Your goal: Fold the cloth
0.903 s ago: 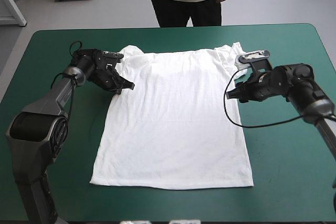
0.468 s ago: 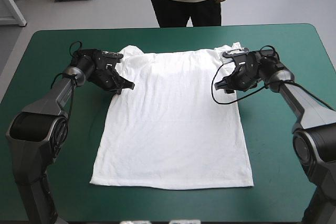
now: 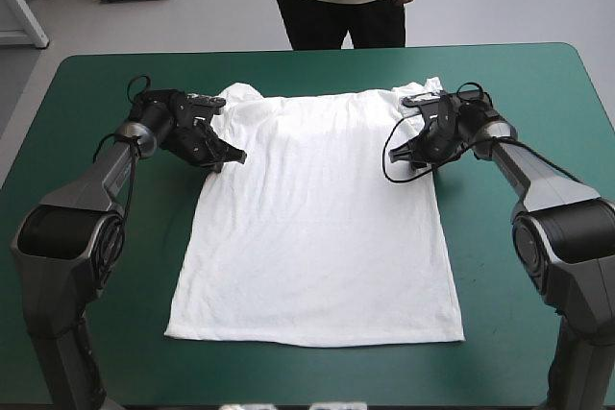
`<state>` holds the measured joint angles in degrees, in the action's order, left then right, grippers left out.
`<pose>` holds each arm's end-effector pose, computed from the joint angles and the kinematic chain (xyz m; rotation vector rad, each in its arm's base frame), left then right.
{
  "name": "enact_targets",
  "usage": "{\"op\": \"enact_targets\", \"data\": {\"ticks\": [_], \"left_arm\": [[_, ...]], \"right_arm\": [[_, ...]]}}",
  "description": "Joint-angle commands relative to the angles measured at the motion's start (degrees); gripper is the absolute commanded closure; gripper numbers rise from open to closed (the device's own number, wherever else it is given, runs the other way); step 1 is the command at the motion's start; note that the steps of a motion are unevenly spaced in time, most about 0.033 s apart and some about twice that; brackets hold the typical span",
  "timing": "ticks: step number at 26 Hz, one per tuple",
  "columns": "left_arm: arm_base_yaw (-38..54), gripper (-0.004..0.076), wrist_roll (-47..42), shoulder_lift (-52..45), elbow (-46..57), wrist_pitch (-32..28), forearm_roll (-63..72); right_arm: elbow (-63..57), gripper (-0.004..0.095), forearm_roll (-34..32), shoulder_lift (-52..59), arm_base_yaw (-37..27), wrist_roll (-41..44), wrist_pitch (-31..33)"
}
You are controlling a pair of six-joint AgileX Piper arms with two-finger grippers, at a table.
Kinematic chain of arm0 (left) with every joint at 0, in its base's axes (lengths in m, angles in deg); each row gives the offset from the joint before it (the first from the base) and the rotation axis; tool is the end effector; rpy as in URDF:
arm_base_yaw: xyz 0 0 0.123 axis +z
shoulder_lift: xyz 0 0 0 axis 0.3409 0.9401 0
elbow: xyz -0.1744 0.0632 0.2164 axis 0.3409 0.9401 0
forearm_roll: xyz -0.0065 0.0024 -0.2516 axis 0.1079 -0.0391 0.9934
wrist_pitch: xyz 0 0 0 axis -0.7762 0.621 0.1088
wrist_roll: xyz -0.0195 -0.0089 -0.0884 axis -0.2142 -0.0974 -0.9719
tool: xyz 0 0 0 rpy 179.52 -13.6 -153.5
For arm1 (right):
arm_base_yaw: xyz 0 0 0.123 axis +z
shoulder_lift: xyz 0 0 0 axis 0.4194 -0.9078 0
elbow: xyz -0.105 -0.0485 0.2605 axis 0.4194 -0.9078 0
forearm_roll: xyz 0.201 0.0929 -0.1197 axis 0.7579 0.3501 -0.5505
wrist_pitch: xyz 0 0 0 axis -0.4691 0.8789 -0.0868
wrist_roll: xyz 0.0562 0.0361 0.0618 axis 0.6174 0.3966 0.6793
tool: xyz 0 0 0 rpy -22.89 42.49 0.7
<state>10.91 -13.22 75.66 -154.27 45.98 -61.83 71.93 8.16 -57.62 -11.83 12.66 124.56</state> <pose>0.4271 -0.0805 0.2134 0.4244 2.8193 -0.2044 0.4258 0.1008 0.2151 -0.3675 2.7201 0.0914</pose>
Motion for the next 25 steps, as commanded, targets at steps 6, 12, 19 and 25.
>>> {"op": "enact_targets", "data": {"ticks": [6,12,19,25], "left_arm": [[-0.5,0.0733,-2.5,-1.9,-1.8,-2.5,1.4],[0.0,0.0733,-2.7,-2.7,-5.2,-3.4,1.2],[2.0,0.0733,-2.7,-6.5,-6.2,-1.9,-0.1],[2.5,0.0733,-1.5,-18.8,-6.3,-1.4,-2.1]], "right_arm": [[1.3,0.093,2.7,1.9,-0.3,-2.8,1.8],[1.3,0.0921,0.2,3.9,-0.3,-1.8,1.2],[1.7,0.0921,-1.4,12.5,-0.3,-1.7,1.3],[1.7,0.0921,-1.7,25.1,-0.3,-2.0,1.4]]}}
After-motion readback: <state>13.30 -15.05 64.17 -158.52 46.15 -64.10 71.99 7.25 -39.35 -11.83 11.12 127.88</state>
